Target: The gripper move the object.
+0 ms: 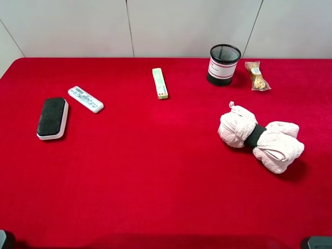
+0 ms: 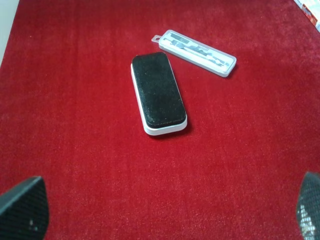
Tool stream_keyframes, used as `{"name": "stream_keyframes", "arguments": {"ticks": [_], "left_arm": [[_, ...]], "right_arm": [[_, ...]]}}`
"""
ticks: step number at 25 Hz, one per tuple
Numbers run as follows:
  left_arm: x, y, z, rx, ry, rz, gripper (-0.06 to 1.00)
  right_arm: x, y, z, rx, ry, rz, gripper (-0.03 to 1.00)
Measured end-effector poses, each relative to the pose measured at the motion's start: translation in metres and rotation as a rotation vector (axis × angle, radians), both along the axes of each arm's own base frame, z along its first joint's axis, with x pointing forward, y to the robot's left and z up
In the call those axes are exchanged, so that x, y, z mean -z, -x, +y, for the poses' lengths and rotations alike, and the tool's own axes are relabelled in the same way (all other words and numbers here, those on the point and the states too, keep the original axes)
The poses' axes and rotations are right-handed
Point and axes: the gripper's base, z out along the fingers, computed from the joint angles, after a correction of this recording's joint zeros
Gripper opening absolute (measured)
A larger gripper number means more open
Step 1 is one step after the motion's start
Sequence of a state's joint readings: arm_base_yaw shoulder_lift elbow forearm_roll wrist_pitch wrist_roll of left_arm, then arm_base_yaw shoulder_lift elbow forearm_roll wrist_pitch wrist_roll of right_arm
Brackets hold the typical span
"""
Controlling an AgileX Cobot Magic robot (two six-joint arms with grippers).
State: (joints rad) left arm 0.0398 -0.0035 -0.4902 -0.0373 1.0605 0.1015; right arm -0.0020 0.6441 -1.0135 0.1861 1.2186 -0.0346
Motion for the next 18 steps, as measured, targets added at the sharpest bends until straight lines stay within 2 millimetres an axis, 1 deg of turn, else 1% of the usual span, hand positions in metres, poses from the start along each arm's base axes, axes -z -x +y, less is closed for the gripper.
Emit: {"name": "stream_keyframes", "arguments": {"ticks": [4,8,14,18], "left_arm": [[0.000,0.000,0.000,0.000,0.000,0.000,0.98],[0.000,0.000,0.000,0.000,0.000,0.000,0.98],[0.000,0.000,0.000,0.000,0.000,0.000,0.98],[0.000,0.000,0.000,0.000,0.000,0.000,0.98]], "right_arm": [[0.015,0.027,0.000,0.000,0.000,-0.045,0.69],[0.039,0.047,-0.001,0.006,0.007,-0.072,0.69],[0.076,0.065,-0.003,0.024,0.027,-0.111,0.69],[0.094,0.072,-0.004,0.036,0.033,-0.178,0.69]]}}
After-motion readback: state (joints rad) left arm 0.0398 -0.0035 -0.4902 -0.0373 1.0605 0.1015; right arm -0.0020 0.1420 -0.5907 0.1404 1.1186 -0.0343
